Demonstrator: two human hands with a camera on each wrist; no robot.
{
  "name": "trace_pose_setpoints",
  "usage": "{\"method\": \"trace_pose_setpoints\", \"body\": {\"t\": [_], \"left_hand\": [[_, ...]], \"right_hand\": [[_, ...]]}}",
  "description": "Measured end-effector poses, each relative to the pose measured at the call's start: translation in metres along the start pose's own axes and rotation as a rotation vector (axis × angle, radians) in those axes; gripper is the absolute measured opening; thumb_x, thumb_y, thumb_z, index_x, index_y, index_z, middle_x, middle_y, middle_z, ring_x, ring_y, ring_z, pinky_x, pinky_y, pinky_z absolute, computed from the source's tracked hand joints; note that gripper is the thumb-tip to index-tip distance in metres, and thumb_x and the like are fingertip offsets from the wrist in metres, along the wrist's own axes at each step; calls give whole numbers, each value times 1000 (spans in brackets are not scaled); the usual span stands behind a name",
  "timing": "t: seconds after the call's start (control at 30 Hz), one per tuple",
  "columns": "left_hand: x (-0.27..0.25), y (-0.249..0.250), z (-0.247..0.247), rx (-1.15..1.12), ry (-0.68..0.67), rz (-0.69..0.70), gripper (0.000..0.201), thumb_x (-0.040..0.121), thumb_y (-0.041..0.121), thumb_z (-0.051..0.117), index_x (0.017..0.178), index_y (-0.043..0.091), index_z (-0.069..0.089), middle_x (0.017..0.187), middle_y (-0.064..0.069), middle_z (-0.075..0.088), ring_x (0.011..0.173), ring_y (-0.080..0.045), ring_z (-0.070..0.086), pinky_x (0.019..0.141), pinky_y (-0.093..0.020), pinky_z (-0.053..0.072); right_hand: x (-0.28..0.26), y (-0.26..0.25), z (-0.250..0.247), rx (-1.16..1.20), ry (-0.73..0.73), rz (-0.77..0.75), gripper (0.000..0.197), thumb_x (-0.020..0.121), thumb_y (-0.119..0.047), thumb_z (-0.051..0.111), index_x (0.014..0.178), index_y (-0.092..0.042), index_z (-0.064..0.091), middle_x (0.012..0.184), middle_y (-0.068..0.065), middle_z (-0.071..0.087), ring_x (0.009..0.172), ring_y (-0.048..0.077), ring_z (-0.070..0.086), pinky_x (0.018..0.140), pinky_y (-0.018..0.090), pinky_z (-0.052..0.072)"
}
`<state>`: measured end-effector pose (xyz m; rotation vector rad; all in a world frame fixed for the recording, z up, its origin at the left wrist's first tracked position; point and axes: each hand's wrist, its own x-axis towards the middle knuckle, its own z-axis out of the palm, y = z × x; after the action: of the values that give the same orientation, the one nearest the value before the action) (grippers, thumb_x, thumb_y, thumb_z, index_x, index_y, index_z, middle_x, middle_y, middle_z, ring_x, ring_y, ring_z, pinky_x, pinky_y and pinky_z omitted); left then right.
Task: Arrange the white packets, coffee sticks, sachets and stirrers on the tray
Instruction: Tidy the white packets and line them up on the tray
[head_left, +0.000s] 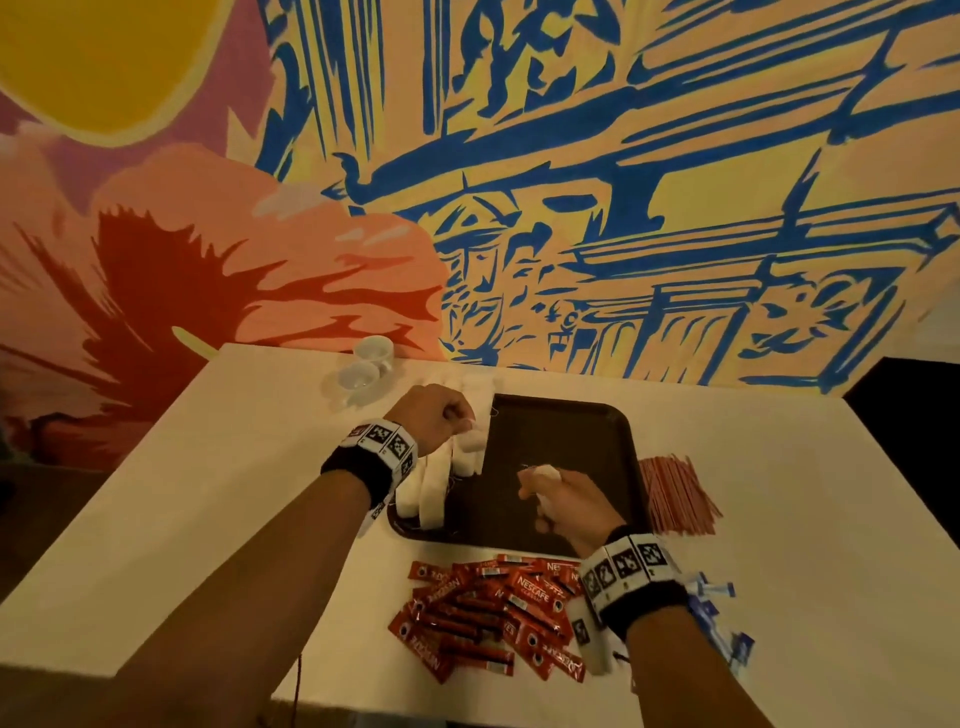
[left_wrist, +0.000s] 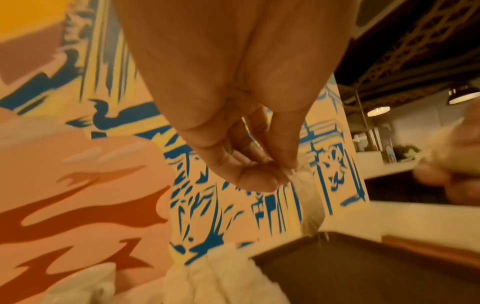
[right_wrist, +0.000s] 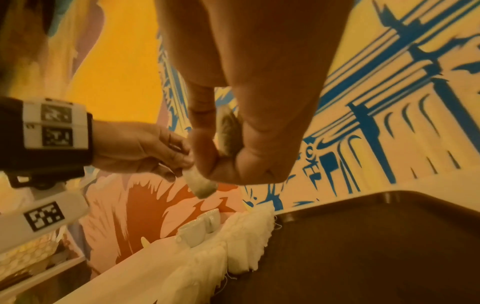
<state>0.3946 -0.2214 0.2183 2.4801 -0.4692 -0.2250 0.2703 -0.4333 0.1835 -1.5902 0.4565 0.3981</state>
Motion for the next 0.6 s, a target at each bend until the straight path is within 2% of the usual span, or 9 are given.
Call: {"method": "trace_pose_setpoints", "body": {"t": [0.1,0.2,0.33,0.47,0.53,0.6], "left_hand": [[20,-18,16,76,-85,-34,11,90,23,73,99,19,76,102,1,72,95,-15,64,89,-28,50],[36,-33,33,140,-191,-68,15,92,24,70,106,18,74,107,1,71,102,-17,63,87,-23,44],[57,-52,58,202,-328,-149,13,90,27,72,102,22,74,107,2,71,104,-18,64,90,-27,49],[73,-61,77,257,-341,-178,14,90,24,71,103,20,75,110,-2,71,106,-22,65,92,-31,52],[80,-63,80,284,-317,-169,14,91,24,69,103,21,75,110,-2,70,105,-24,65,90,-30,51],[84,-63,82,325,-294,-145,8,90,26,68,98,25,72,110,-1,69,104,-24,65,85,-28,49]], "right_hand": [[11,8,-5,263,-26,87,24,102,-16,52,113,-4,70,97,12,65,74,19,57,64,32,49],[17,12,-8,343,-25,120,32,104,-10,39,112,1,68,94,16,67,72,20,58,64,35,50],[22,20,-16,329,-48,96,28,106,-10,43,119,-2,66,111,19,73,91,25,67,80,39,59],[26,25,-21,308,-71,110,27,108,-13,46,123,-8,67,115,11,76,110,28,70,93,43,59],[27,27,-21,297,-82,114,26,107,-15,48,124,-9,67,115,9,76,113,27,70,95,44,58],[27,30,-20,314,-78,110,26,106,-17,51,123,-6,68,114,11,76,112,29,70,91,41,59]]}}
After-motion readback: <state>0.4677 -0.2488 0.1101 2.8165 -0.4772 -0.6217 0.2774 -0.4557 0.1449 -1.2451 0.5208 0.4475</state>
